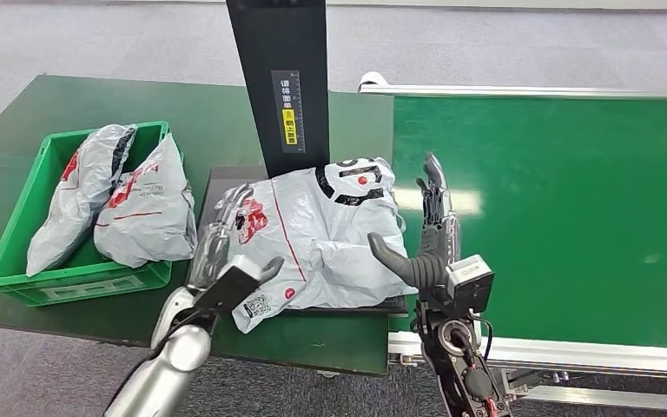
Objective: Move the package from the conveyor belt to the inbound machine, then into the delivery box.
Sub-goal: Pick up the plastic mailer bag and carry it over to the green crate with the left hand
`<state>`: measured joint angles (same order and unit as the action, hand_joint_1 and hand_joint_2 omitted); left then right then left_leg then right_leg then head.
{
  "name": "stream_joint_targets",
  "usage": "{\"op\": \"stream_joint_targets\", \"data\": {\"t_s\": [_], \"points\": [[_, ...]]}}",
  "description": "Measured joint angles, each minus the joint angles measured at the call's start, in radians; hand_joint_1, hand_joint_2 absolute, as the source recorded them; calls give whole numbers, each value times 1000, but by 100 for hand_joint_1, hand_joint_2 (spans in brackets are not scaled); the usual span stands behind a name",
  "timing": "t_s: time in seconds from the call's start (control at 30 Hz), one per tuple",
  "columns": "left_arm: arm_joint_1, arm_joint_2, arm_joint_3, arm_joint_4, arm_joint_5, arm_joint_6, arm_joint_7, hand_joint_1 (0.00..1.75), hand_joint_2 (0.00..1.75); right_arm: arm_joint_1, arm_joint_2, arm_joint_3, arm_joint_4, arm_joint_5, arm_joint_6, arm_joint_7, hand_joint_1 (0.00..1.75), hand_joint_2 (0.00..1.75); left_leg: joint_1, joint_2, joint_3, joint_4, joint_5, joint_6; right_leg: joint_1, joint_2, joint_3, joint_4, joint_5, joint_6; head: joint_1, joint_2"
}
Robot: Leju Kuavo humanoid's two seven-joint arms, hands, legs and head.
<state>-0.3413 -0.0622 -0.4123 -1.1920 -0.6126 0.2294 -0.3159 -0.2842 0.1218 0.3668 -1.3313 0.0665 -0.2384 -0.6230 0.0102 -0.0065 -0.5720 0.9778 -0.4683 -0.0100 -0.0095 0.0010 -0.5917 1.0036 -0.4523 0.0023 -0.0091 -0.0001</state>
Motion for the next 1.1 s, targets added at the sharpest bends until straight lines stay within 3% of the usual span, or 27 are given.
{"op": "stream_joint_targets", "data": {"t_s": [0.13, 0.2, 0.4, 0.67, 0.7, 0.8, 0.83, 1.1], "points": [[-122, -32, -79, 165, -289, -33, 227, 0, 175, 2, 13, 8, 0, 53, 13, 28, 0, 175, 0, 0, 0, 0, 0, 0, 0, 0, 0, 0, 0, 0, 0, 0], [-164, -48, -110, 247, -389, -48, 281, 0, 175, 6, 17, 9, 0, 74, 18, 36, 0, 175, 0, 1, 0, 0, 0, 0, 0, 0, 0, 0, 0, 0, 0, 0], [-216, -80, -143, 390, -559, -67, 324, 0, 175, 33, 20, 2, -8, 107, 40, 38, 0, 175, 0, 1, 0, 0, 0, 0, 0, 0, -1, 0, 0, 0, 0, 0], [-239, -98, -142, 467, -636, -130, 339, 0, 175, 44, 20, -4, -9, 113, 50, 38, 0, 175, 0, 0, 1, 0, 0, 0, 0, 0, 2, 0, 0, 0, 0, 0], [-242, -100, -141, 474, -642, -140, 338, 10, 175, 45, 21, -4, -9, 114, 51, 38, 0, 175, 0, 0, 2, 0, 0, 0, 0, 0, 3, 0, 0, 0, 0, 0], [-245, -103, -132, 488, -643, -145, 319, 133, 175, 50, 21, -4, -9, 119, 53, 38, 0, 175, 0, 0, 3, 0, 0, 0, 0, 0, 4, 0, 0, 0, 0, 0], [-242, -103, -127, 489, -639, -138, 311, 164, 175, 53, 21, -5, -10, 120, 53, 38, 0, 175, 0, 0, 4, 0, 0, 0, 0, 0, 4, 0, 0, 0, 0, 0], [-213, -103, -81, 474, -607, -75, 273, 175, 175, 77, 21, -20, -38, 130, 56, 40, 0, 175, 0, 0, 4, 0, 0, 0, 0, 0, 4, 0, 0, 0, 0, 0]]}}
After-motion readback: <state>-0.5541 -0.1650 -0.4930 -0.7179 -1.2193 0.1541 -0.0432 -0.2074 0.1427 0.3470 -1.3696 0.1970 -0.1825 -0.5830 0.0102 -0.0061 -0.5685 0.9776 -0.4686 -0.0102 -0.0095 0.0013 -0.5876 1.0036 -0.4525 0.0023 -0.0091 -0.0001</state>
